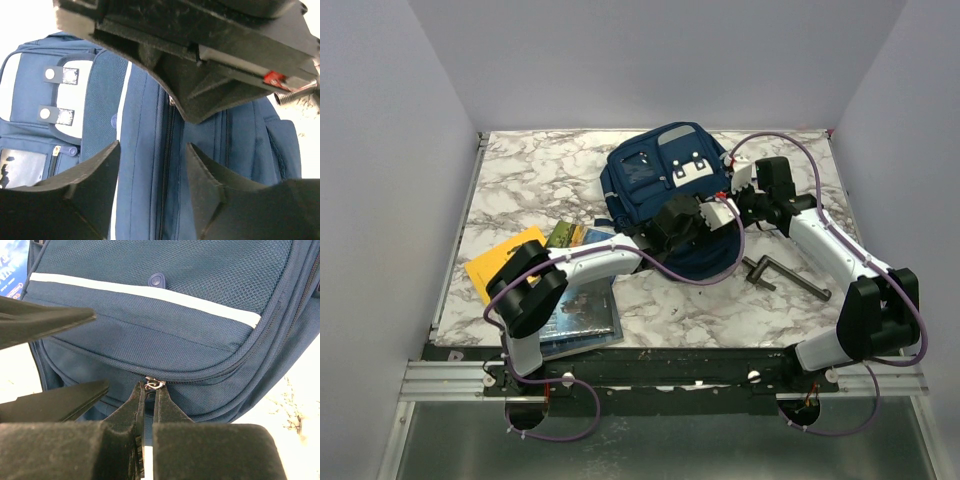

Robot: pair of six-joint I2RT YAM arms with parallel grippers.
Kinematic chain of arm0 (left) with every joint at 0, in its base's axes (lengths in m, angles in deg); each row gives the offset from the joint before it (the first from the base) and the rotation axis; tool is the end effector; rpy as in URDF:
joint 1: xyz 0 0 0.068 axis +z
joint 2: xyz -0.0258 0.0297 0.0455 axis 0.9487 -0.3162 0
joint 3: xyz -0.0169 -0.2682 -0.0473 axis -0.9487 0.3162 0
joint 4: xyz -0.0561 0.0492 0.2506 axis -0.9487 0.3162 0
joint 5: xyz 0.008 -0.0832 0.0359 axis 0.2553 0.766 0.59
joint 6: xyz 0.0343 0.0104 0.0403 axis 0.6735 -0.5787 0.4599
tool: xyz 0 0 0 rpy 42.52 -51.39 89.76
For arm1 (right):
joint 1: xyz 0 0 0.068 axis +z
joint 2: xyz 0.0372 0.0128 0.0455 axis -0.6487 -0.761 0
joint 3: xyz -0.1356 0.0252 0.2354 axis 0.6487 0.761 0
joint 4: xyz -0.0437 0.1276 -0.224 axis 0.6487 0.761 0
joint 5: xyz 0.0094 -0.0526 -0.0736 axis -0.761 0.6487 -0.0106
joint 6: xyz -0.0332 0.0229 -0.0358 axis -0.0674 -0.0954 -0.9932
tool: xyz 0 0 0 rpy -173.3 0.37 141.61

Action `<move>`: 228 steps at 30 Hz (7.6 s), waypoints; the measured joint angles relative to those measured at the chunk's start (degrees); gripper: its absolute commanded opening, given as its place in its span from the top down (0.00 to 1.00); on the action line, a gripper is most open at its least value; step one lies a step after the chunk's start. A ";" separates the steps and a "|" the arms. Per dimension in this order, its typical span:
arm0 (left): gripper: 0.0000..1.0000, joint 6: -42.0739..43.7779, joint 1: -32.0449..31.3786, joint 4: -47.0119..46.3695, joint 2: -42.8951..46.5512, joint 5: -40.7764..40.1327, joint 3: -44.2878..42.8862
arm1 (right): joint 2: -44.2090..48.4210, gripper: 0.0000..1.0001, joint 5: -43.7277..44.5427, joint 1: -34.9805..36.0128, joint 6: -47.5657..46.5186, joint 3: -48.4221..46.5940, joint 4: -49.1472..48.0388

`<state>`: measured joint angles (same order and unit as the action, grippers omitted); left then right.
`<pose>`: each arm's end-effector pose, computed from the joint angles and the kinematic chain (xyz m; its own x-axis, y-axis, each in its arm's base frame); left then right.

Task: Pack the student bag
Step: Zip the student bag at the center of the board, then unzip the student bag at the center of the board.

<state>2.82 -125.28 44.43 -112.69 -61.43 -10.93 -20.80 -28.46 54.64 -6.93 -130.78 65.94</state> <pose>0.2510 -0.3354 0.2545 0.1009 0.5142 -0.8517 0.7623 0.5101 0.3983 0.3044 0.0906 0.2673 -0.6060 -0.3031 -0.7354 -0.5824 0.7988 0.1508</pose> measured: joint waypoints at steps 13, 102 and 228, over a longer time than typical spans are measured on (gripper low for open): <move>0.86 1.66 -0.44 -1.07 -3.34 -3.02 -2.19 | 0.02 0.99 0.07 0.37 -1.73 -0.66 1.81; 1.00 -1.88 7.37 -16.31 7.41 27.12 16.35 | 13.09 0.34 -9.57 -8.68 39.17 20.79 -8.15; 1.00 -33.62 31.45 -14.27 7.54 65.75 -0.48 | -14.58 0.99 -33.00 -15.63 -10.32 16.06 -51.71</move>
<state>-30.79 -93.83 30.15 -105.15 4.32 -11.41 -35.38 -61.46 39.01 -17.24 -114.72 14.22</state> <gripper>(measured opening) 0.014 0.057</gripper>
